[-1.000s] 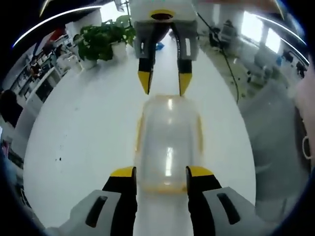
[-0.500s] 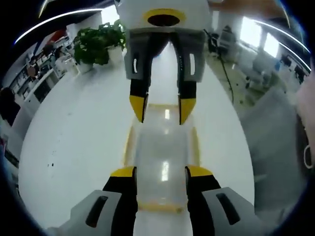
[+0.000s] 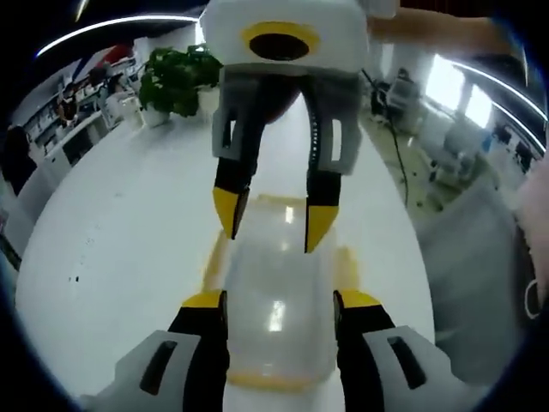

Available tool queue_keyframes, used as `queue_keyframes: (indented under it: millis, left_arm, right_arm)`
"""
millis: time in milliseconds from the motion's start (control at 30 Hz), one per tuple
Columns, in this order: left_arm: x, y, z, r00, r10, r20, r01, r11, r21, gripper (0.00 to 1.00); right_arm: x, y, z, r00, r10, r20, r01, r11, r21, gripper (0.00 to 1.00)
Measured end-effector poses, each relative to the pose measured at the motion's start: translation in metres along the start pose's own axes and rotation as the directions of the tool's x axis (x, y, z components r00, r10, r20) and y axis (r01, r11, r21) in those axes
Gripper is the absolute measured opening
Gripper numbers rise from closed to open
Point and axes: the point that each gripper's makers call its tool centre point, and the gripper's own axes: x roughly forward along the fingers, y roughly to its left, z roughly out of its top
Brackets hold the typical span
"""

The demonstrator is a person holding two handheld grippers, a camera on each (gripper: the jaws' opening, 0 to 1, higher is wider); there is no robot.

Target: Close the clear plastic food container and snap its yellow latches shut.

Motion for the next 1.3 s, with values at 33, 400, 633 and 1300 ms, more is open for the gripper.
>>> queue_keyframes:
  millis: [33, 400, 633, 1300]
  left_arm:
    - [0.0, -0.001, 0.0, 1.0, -0.004, 0.001, 0.004, 1.0, -0.006, 0.5]
    - [0.003, -0.011, -0.002, 1.0, 0.005, -0.021, -0.004, 0.998, 0.059, 0.58]
    - [0.003, -0.009, -0.004, 0.999, 0.023, -0.038, -0.019, 0.996, 0.091, 0.57]
    - [0.014, -0.009, -0.004, 0.984, 0.177, -0.013, -0.174, 0.976, 0.132, 0.57]
  right_arm:
    - [0.001, 0.0, 0.001, 1.0, -0.001, 0.0, 0.001, 1.0, -0.005, 0.35]
    - [0.005, -0.001, 0.014, 0.999, -0.012, 0.048, 0.013, 1.0, -0.025, 0.4]
    - [0.007, -0.012, 0.013, 0.999, -0.03, 0.035, 0.03, 0.999, -0.01, 0.49]
    - [0.02, -0.012, 0.02, 0.993, 0.111, 0.039, -0.114, 0.989, 0.093, 0.51]
